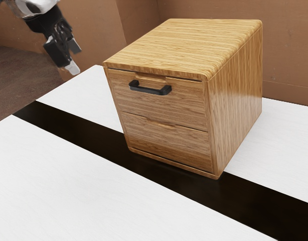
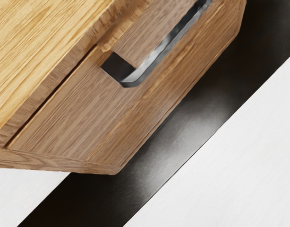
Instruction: Pull the drawer handle with one arm to open the drawer
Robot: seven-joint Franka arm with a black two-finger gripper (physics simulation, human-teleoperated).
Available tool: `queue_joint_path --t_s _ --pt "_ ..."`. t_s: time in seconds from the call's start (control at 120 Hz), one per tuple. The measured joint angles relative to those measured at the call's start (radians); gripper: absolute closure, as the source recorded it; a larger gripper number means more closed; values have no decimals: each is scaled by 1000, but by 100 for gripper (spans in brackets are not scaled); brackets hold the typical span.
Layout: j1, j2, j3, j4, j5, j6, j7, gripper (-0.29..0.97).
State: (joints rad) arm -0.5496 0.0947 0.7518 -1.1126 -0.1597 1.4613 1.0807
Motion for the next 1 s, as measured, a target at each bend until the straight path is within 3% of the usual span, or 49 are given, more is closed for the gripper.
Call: queue_joint_path --t_s 0.058,0.117,0.25,0.333,0.425,0.75,1.0 --pt "-122 12 -6 0 0 9 47 0" --pt "-166 11 -10 -1 0 16 91 0" --pt "-129 -13 -17 -18 1 38 181 0" --pt "-102 -100 -102 -138 64 96 226 0" --pt "-82 -122 -132 -172 113 145 270 0" --pt "-209 -151 -128 -311 192 349 392 0" --pt "-163 -167 -116 -329 211 417 450 0"
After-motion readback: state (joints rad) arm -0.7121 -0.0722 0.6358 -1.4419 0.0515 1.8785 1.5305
